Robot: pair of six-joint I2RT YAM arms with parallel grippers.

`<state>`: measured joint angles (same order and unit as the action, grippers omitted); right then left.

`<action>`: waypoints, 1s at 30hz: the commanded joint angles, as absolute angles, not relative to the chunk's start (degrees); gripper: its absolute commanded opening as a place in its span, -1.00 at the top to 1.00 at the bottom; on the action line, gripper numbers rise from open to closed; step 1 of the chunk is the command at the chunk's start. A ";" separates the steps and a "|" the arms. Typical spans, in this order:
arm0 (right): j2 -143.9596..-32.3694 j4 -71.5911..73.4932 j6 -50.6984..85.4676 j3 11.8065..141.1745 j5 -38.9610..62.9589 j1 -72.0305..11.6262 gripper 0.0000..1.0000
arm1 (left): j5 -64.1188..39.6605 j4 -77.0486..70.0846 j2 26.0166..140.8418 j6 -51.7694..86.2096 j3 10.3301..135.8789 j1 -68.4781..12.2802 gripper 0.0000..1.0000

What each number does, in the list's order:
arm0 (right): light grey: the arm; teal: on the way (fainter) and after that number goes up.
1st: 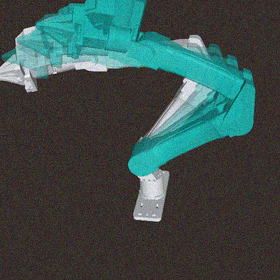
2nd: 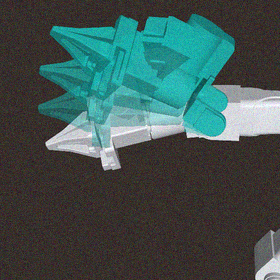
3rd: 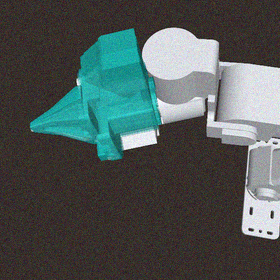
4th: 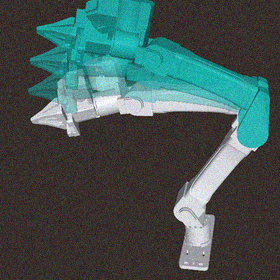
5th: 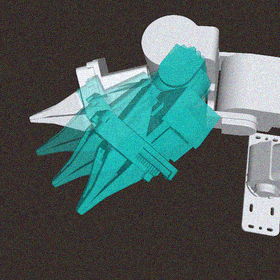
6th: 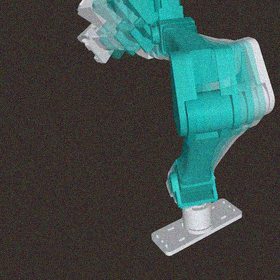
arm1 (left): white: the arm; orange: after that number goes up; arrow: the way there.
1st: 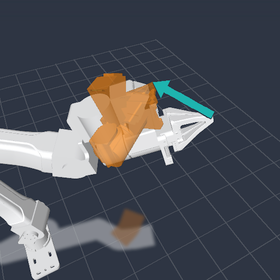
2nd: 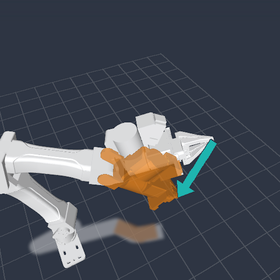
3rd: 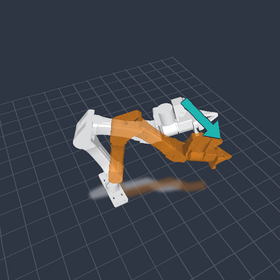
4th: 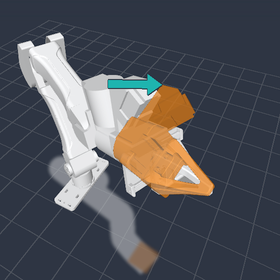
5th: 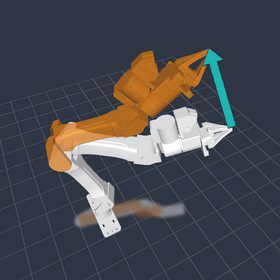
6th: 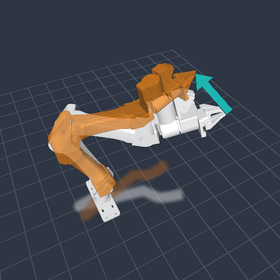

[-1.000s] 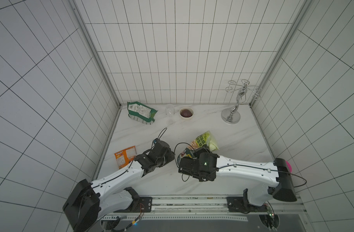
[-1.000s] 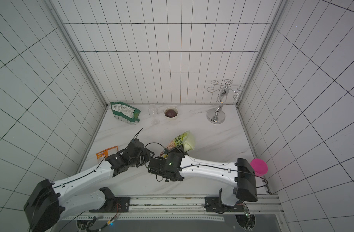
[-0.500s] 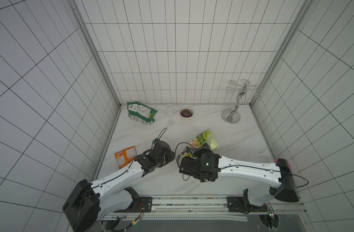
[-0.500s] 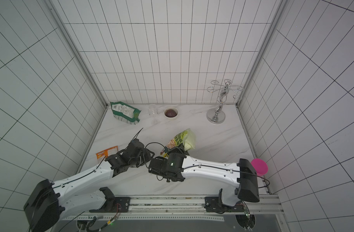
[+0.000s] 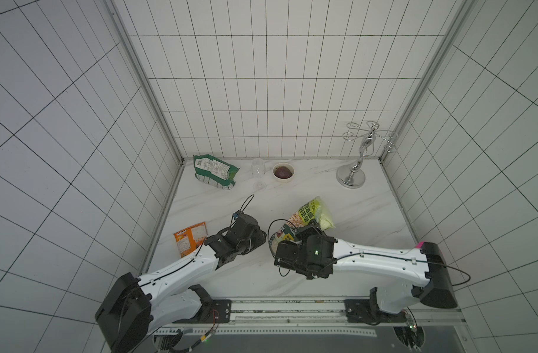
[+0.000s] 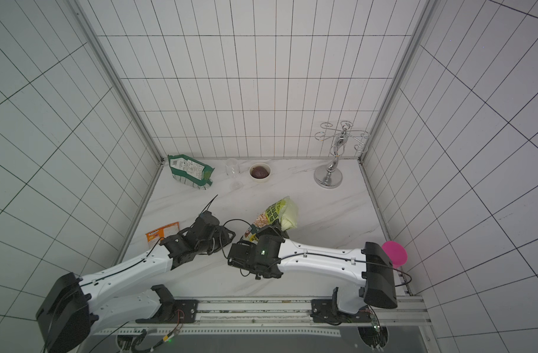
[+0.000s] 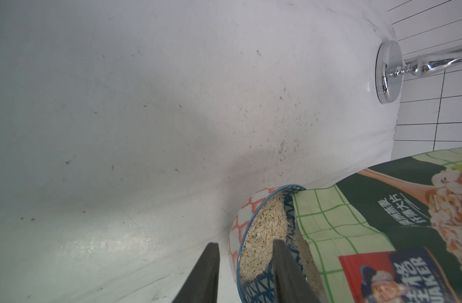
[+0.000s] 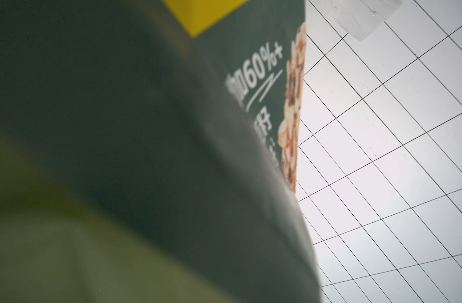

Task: Pour the oats into the breakfast bowl
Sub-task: Pour the oats into the bowl.

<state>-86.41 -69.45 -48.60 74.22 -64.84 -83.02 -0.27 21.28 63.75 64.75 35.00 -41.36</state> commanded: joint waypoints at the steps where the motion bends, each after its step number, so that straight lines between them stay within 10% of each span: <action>1: -83.36 -68.78 -49.98 75.09 -75.11 -83.50 1.00 | -0.12 19.94 63.27 64.86 34.42 -41.66 0.28; 30: -82.50 -69.33 -49.71 74.18 -73.47 -83.37 1.00 | 0.11 19.97 62.31 65.73 33.87 -41.75 0.29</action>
<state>-85.45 -68.82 -50.11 73.89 -64.14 -83.02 -0.27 21.15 63.00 65.60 34.59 -41.58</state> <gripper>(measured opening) 0.201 0.358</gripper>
